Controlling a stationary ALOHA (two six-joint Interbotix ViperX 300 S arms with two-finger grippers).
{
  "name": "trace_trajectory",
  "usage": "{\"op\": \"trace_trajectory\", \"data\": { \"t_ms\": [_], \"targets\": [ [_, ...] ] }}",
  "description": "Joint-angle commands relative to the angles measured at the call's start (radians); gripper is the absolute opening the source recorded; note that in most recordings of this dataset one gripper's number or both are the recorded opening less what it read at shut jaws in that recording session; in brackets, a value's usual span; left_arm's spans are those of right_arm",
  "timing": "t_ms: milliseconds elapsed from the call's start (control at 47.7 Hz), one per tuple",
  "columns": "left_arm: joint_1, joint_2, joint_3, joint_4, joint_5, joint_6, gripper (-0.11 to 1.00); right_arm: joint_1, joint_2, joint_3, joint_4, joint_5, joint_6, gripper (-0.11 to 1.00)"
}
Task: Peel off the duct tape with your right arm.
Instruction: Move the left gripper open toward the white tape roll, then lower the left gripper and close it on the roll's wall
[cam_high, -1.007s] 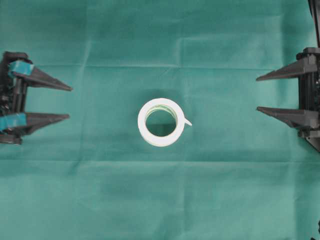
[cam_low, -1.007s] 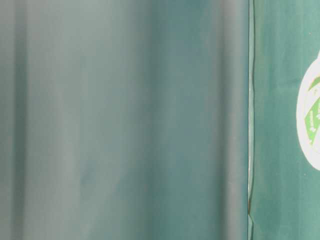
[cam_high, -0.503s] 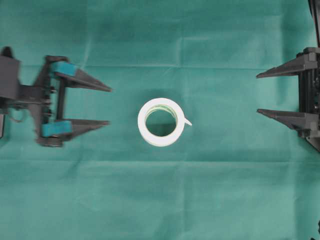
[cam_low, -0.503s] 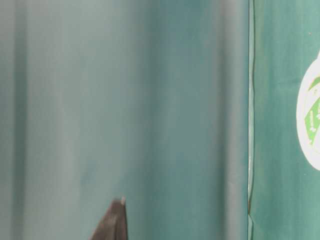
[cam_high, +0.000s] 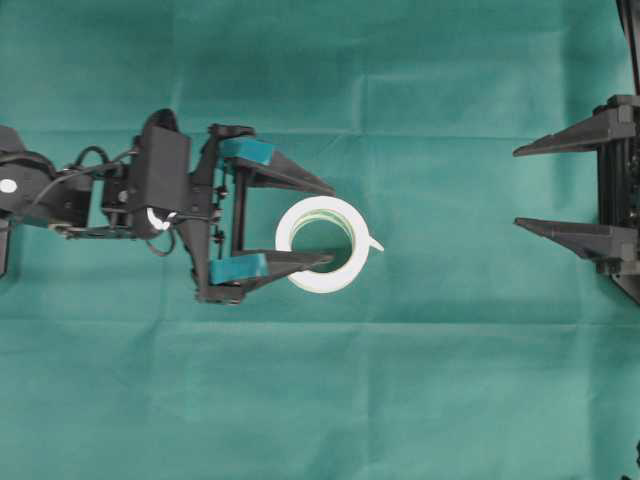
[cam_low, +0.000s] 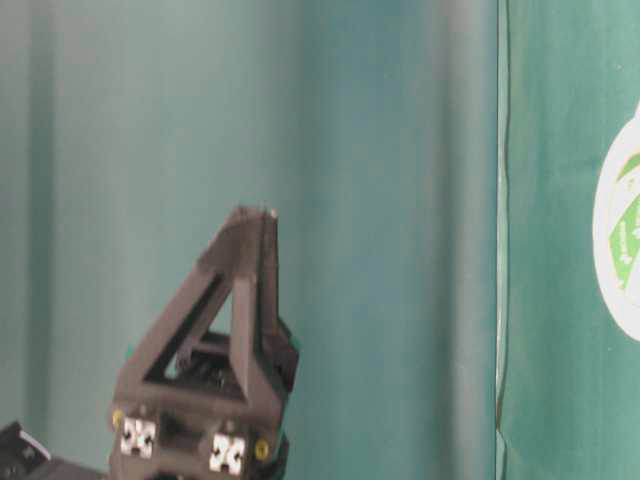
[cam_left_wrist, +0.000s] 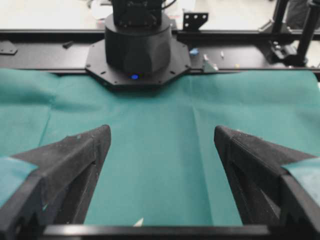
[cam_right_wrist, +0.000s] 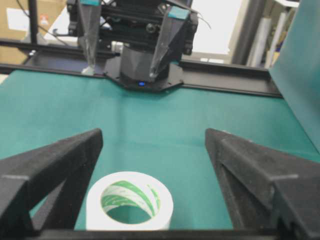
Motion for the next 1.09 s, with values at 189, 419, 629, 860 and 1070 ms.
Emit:
{"op": "trace_trajectory", "data": {
  "t_ms": [189,419,629,860,1070],
  "targets": [
    [-0.003,0.012,-0.078,-0.003,0.103,-0.009,0.94,-0.002,0.003,-0.008,-0.002,-0.014,0.002,0.76],
    [-0.025,0.006,-0.143,-0.003,0.359,-0.054,0.94,-0.002,0.003,-0.012,-0.002,-0.014,0.003,0.76],
    [-0.04,0.02,-0.219,-0.003,0.629,-0.087,0.94,0.0,0.003,-0.011,0.0,-0.014,0.003,0.76],
    [-0.038,0.054,-0.272,-0.003,0.802,-0.086,0.94,0.0,0.003,-0.015,-0.002,-0.012,0.003,0.76],
    [-0.035,0.095,-0.307,-0.003,0.861,-0.083,0.94,0.0,0.003,-0.017,0.0,-0.014,0.003,0.76]
  ]
}}
